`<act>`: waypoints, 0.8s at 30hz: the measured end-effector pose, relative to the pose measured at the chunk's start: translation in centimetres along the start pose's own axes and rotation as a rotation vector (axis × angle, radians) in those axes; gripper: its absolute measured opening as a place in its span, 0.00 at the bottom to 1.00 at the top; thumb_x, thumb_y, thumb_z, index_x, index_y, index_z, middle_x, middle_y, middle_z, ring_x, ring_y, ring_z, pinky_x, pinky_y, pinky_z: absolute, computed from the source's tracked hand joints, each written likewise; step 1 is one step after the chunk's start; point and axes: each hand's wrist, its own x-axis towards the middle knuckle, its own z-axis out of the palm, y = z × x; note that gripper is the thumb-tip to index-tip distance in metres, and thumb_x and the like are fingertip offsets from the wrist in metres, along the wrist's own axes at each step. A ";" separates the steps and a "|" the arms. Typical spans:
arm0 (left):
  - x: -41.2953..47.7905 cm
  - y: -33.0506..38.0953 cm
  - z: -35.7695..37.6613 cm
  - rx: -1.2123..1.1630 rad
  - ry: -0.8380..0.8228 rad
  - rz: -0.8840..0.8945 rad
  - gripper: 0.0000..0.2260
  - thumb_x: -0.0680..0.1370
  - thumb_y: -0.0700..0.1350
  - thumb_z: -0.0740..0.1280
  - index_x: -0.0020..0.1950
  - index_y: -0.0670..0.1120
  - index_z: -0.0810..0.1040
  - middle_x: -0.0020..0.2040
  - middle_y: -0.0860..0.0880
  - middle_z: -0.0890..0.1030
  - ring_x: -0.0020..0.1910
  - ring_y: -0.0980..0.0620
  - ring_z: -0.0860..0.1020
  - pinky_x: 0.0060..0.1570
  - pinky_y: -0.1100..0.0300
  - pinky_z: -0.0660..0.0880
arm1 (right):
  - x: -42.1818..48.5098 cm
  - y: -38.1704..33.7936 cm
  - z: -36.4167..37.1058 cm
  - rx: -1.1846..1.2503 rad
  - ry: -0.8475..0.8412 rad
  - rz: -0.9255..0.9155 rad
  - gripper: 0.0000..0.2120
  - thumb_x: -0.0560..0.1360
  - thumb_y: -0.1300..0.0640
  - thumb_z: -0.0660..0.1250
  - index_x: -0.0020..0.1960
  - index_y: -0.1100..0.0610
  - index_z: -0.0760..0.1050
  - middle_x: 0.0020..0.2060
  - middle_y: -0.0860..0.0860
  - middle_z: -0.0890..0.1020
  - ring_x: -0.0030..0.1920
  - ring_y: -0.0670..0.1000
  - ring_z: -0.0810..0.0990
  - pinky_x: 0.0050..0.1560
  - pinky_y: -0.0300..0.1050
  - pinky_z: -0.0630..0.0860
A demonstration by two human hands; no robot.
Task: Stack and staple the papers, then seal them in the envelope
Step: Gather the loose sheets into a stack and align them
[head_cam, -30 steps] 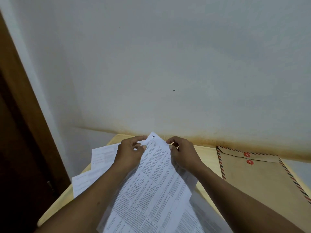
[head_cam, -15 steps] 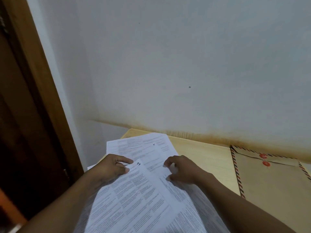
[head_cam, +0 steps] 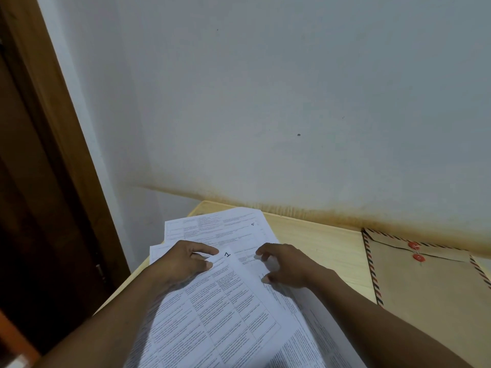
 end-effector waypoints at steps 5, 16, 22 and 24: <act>-0.2 0.3 -0.4 0.026 -0.009 -0.025 0.12 0.76 0.31 0.72 0.57 0.43 0.85 0.50 0.43 0.88 0.48 0.48 0.87 0.45 0.63 0.81 | 0.3 -0.1 -0.6 -0.022 0.013 0.014 0.28 0.68 0.48 0.78 0.65 0.43 0.73 0.56 0.43 0.79 0.57 0.49 0.76 0.56 0.48 0.73; -1.4 0.3 -1.6 -0.054 -0.015 -0.049 0.12 0.77 0.30 0.71 0.58 0.42 0.84 0.50 0.41 0.88 0.51 0.43 0.87 0.53 0.54 0.82 | 0.8 -0.4 -1.7 0.042 -0.026 0.103 0.24 0.69 0.55 0.76 0.63 0.43 0.74 0.55 0.49 0.80 0.53 0.51 0.76 0.55 0.48 0.75; -0.9 1.0 -0.3 -0.073 0.027 0.053 0.12 0.77 0.33 0.72 0.57 0.44 0.85 0.49 0.36 0.86 0.54 0.39 0.85 0.58 0.52 0.81 | 0.3 0.6 -4.4 0.209 0.147 0.116 0.12 0.71 0.62 0.67 0.45 0.45 0.80 0.47 0.48 0.84 0.49 0.50 0.81 0.51 0.46 0.77; -0.3 1.0 0.1 -0.077 0.038 0.087 0.12 0.77 0.34 0.74 0.56 0.48 0.87 0.49 0.35 0.86 0.55 0.38 0.85 0.65 0.46 0.78 | -0.3 1.2 -5.4 0.346 0.222 0.132 0.11 0.71 0.63 0.67 0.43 0.47 0.81 0.45 0.49 0.85 0.48 0.50 0.82 0.51 0.48 0.78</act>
